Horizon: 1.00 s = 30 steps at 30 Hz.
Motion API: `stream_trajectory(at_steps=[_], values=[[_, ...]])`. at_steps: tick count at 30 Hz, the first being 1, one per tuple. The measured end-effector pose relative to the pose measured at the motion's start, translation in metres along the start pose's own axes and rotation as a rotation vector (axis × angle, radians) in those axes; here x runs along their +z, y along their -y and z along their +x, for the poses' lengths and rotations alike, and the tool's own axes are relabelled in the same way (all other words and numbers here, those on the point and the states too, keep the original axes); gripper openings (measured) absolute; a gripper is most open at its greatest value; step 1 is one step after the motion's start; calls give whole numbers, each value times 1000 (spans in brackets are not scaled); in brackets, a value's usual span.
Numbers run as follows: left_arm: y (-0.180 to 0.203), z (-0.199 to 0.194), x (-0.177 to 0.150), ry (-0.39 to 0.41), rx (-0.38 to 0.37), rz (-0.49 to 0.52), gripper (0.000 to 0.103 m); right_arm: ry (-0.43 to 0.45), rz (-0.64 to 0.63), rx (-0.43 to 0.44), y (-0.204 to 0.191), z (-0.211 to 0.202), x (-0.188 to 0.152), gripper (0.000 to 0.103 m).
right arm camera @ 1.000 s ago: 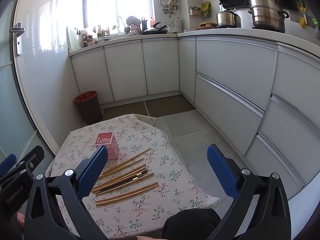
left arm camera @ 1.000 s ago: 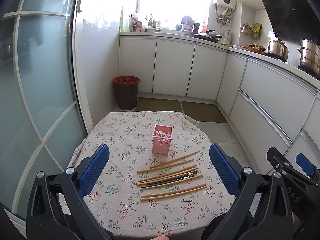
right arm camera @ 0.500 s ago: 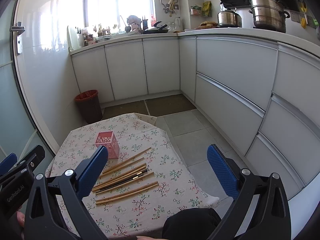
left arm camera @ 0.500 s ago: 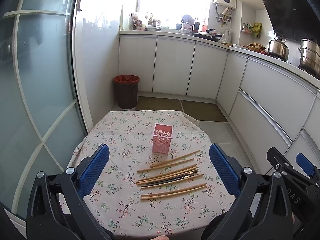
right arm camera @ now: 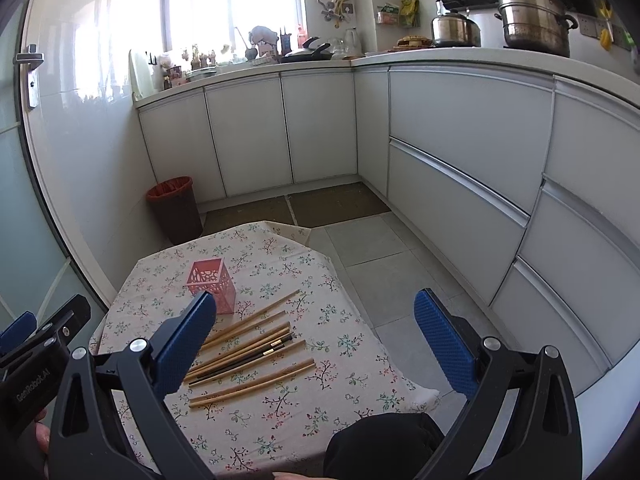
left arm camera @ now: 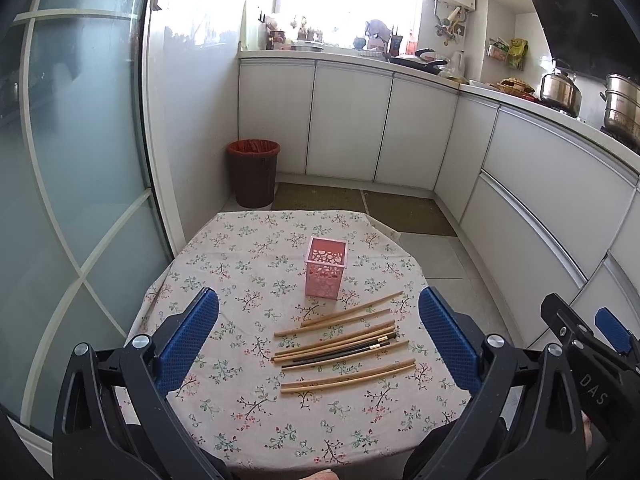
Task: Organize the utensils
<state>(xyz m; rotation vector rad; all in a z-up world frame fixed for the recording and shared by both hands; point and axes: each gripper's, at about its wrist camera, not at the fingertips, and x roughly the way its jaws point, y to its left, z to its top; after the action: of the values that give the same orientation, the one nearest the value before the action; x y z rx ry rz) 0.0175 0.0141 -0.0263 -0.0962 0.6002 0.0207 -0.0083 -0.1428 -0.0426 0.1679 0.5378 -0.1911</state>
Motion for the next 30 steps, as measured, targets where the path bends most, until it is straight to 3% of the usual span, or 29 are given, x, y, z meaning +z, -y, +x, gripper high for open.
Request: stream_trajectory(at_steps=[5,12,15,20,24,30], values=[[0,38,-6,-121,-6,-3,96,-101,40,6,10,31,-9,97],[8,131,-25,-455,-129,-18,96,-296,98,37,31,97,-34,97],[27,166,-31,-548,-158,69,96,-345,169,20,49,126,-49,97],[69,218,-28,-628,-208,241,96,-372,304,-49,85,164,-70,97],[106,274,-21,-701,-271,348,96,-429,333,-16,94,189,-84,97],[154,358,-18,-792,-293,453,96,-427,304,62,88,210,-91,97]])
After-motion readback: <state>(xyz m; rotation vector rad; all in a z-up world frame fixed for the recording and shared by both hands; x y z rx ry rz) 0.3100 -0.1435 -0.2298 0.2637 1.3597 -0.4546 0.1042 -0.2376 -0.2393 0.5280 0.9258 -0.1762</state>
